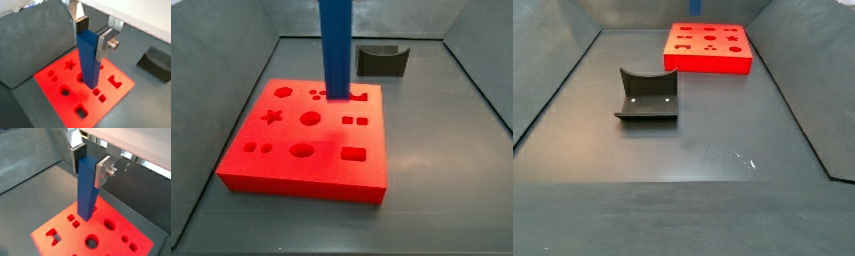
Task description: Insert the rectangle object.
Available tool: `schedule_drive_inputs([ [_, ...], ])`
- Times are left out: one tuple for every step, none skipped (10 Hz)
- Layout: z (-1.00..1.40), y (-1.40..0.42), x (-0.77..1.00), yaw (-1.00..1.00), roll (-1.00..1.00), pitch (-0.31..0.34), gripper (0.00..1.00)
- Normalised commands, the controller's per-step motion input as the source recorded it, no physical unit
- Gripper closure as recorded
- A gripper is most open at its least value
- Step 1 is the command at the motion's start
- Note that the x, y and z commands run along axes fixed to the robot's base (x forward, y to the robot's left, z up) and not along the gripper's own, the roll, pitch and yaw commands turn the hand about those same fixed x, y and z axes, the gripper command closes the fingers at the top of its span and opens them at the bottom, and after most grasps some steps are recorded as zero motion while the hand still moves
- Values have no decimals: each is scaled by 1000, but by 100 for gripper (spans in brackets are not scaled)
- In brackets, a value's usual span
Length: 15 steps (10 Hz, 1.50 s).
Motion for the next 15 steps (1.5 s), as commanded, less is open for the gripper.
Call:
schedule_drive_inputs([
  [-417,-1000,386,0,0,0,100],
  [-397,-1000,417,0,0,0,100],
  [-429,-1000,449,0,0,0,100],
  [-186,-791,551,-100,0,0,100],
  [0,-386,297,-151,39,16,100],
  [0,0,0,0,10,0,100],
  [-23,0,0,0,0,0,100],
  [-300,94,0,-146,69,0,100],
  [-260,166,-20,-209,59,0,100],
  [-143,91,0,-206,34,0,100],
  [-100,137,-83,-217,33,0,100],
  [0,63,-69,-169,1,0,100],
  [-9,54,-126,-151,13,0,100],
  [-37,29,-186,-169,3,0,100],
  [0,0,0,-26,-9,0,100],
])
